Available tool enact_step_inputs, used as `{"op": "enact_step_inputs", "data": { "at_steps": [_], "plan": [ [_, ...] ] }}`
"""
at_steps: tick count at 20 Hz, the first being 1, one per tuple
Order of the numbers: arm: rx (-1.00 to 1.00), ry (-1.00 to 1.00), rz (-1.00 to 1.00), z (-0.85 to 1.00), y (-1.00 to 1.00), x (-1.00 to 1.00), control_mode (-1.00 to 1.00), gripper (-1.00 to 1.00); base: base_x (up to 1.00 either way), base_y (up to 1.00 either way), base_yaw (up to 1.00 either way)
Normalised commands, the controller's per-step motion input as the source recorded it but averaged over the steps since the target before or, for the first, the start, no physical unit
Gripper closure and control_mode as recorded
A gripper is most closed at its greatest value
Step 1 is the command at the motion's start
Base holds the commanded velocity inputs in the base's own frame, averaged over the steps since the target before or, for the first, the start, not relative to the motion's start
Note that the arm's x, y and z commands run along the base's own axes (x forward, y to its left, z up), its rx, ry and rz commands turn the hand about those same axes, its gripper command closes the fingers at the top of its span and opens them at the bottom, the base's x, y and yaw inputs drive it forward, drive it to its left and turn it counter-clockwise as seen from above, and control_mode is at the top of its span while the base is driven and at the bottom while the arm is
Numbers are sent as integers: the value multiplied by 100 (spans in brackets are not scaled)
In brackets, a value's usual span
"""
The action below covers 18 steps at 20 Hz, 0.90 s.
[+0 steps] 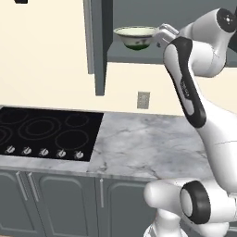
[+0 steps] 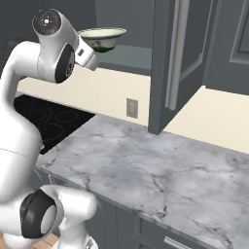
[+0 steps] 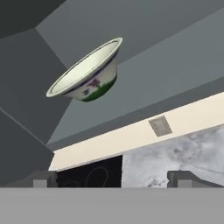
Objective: Pick up the bowls from the cabinet and place each bowl in front of a stool on the dining counter.
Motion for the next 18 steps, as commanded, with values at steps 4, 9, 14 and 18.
{"op": "enact_step_inputs", "data": {
  "at_steps": [4,9,14,18],
  "plan": [
    [3,0,-1,0,0,71,-100,-100,0,0,0],
    [3,0,-1,0,0,65,-100,-100,0,0,0],
    [1,-1,-1,0,0,63,-100,-100,0,0,0],
    [0,-4,-2,7,0,36,-100,-100,0,0,0]
  ]
}}
